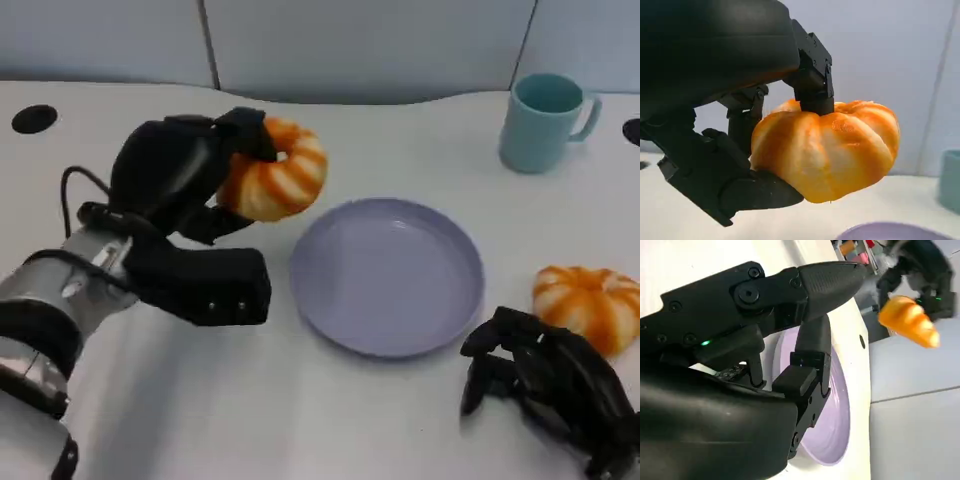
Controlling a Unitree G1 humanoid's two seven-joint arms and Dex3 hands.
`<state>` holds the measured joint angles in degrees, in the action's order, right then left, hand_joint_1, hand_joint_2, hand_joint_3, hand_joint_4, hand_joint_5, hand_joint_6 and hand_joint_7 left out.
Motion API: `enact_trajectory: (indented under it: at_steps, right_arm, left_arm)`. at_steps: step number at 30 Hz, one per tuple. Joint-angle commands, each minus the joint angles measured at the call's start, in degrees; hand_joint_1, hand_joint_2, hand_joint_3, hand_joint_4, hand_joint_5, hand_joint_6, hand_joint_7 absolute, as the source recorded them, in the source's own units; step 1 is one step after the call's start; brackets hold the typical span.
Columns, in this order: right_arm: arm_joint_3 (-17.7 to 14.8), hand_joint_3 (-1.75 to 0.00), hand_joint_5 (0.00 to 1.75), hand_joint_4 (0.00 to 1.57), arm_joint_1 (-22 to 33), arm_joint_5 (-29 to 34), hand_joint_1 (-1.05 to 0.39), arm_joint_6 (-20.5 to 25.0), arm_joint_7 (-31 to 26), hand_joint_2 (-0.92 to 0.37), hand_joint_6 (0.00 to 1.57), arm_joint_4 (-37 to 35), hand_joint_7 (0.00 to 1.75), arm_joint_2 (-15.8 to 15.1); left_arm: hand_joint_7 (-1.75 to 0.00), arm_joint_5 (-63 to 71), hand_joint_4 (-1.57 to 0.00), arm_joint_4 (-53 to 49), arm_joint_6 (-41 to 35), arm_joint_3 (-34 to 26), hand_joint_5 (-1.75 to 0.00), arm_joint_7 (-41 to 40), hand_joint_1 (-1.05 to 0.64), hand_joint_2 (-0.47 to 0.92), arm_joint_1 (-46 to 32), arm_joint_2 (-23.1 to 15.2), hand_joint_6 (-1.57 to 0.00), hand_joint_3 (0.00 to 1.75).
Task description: Grasp the bread from the table and place it into the plate.
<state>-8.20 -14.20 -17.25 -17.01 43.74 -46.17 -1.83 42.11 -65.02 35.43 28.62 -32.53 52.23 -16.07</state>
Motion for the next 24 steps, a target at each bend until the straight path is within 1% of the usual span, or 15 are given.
enact_trajectory:
  at_steps: [1, 5, 8, 24]
  right_arm:
    - [0.2, -0.21, 1.54, 0.68, 1.6, 0.5, -0.51, 1.0, -0.7, -0.92, 0.72, -0.3, 1.11, -0.6]
    - [0.3, -0.22, 1.55, 0.68, 1.7, 0.7, -0.51, 0.7, -0.9, -0.92, 0.72, -0.4, 1.12, -0.4]
    - [0.5, -0.22, 1.55, 0.68, 1.9, 1.0, -0.51, 0.4, -1.3, -0.92, 0.72, -0.1, 1.12, -0.3]
    - [0.8, -0.22, 1.55, 0.68, 2.0, 0.9, -0.51, 0.4, -1.6, -0.92, 0.72, 0.0, 1.12, -0.4]
  left_arm:
    - [-1.75, 0.0, -0.91, 1.3, 1.3, 0.5, -1.75, 1.6, -0.2, 0.57, 1.2, 1.2, -0.74, 1.16]
    - [-1.75, -0.4, -0.92, 1.4, 2.0, 0.7, -1.75, 4.6, -0.23, 0.57, 2.2, 2.8, -0.74, 1.16]
    - [-1.75, 0.2, -0.93, 1.2, 2.2, 1.2, -1.75, 5.1, -0.23, 0.56, 2.8, 3.5, -0.73, 1.08]
    - [-1.75, 0.1, -0.93, 0.9, 2.4, 1.5, -1.75, 5.0, -0.23, 0.57, 3.0, 3.6, -0.73, 1.03]
